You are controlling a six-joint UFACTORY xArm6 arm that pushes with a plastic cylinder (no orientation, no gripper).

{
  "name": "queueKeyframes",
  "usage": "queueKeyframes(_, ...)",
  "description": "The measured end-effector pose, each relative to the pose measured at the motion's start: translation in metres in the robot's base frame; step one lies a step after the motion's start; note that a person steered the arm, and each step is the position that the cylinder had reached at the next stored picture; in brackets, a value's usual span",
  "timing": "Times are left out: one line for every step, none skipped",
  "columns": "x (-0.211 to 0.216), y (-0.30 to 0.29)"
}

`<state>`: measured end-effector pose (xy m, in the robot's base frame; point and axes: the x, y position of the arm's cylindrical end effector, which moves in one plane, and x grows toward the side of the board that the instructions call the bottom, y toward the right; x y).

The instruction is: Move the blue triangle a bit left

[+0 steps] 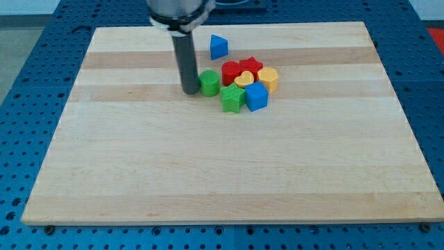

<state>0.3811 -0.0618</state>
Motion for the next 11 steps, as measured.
queueKeyframes(0.000, 0.012)
queueKeyframes(-0.001, -0.009)
queueKeyframes(-0.031, -0.040)
queueKeyframes(-0.079, -0.042)
queueKeyframes(-0.112, -0.044)
queueKeyframes(-0.142, -0.047)
queueKeyframes(-0.153, -0.014)
queueKeyframes(-0.153, 0.035)
queueKeyframes(-0.152, 0.079)
queueKeyframes(-0.146, 0.098)
queueKeyframes(-0.132, 0.090)
